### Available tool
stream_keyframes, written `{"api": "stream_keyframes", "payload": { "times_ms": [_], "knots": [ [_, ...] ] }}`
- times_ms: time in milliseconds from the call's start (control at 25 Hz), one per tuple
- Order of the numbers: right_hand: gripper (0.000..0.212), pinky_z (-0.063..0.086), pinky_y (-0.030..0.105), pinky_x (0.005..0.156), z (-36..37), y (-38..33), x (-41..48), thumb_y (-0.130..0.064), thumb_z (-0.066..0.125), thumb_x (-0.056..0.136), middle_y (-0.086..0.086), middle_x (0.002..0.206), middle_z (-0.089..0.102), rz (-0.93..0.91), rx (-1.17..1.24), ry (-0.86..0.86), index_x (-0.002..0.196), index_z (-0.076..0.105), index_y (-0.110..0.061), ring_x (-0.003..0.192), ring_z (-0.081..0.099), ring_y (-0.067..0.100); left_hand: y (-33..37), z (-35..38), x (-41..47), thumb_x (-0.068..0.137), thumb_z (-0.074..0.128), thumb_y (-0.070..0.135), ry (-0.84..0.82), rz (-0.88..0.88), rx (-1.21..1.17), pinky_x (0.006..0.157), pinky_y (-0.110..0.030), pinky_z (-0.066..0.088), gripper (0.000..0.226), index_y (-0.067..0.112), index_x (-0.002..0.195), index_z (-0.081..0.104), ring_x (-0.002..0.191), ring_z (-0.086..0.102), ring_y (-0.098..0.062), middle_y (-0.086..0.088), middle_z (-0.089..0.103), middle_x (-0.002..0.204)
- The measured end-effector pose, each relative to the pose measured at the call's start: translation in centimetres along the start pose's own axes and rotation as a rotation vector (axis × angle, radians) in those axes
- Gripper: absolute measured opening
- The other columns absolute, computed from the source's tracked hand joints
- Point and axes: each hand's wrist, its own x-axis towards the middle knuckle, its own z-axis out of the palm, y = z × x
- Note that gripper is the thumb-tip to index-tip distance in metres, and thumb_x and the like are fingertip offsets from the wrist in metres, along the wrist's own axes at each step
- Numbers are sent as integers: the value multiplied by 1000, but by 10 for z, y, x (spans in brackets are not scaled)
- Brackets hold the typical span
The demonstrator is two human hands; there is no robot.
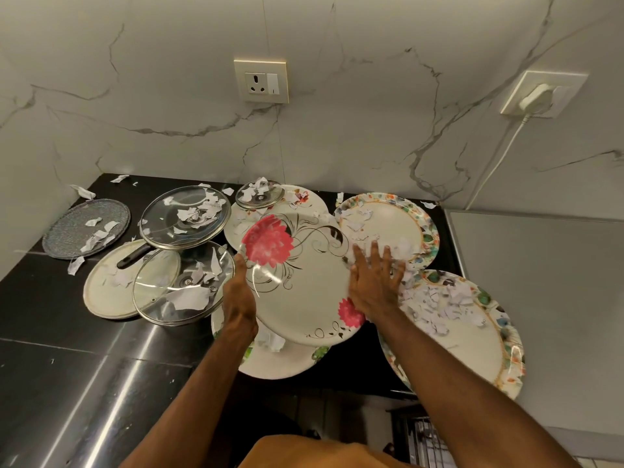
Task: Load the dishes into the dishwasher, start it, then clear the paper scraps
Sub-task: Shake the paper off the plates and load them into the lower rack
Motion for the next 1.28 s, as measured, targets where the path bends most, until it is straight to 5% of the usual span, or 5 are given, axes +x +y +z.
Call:
{"api": "stream_keyframes", "payload": {
  "times_ms": [360, 640, 880, 1080, 1280],
  "knots": [
    [61, -2, 45, 130, -20, -64, -38, -54, 22, 111, -3, 175, -1, -367, 388, -17, 167, 10, -31, 161, -7, 14, -5, 46, -20, 94, 42, 78, -42, -43, 30, 90, -52, 60, 64, 26, 95, 80, 96, 75, -30, -6, 80, 97],
    [64, -10, 51, 127, -16, -20, -35, -71, 12, 105, -10, 173, -14, -303, 284, -58, 162, -7, -49, 159, -16, 17, 0, 37, -13, 103, 40, 64, -59, -9, -99, 85, -52, 60, 47, 32, 111, 73, 103, 74, -34, -10, 78, 107],
    [77, -10, 47, 127, -20, 22, -14, -75, 9, 101, -2, 173, -16, -109, 216, -78, 166, -6, -35, 160, -14, 21, 16, 17, -3, 103, 39, 63, 32, 59, -159, 90, -53, 59, 46, 34, 113, 73, 106, 73, -33, -8, 78, 111],
    [73, 26, 49, 123, -32, 17, -32, -62, 36, 107, 0, 174, 13, -95, 571, -42, 167, 15, -27, 154, 26, 22, 12, 13, 0, 103, 40, 62, 71, 18, -211, 89, -52, 59, 48, 29, 124, 67, 108, 72, -34, -7, 78, 110],
    [51, 48, 45, 112, -30, 30, -35, -41, 47, 109, 8, 151, 55, 242, 979, 25, 155, 44, -19, 136, 56, 27, -3, 33, -8, 106, 38, 58, -25, -52, -194, 85, -48, 58, 47, 27, 126, 67, 105, 72, -33, -4, 80, 103]
  ]
}}
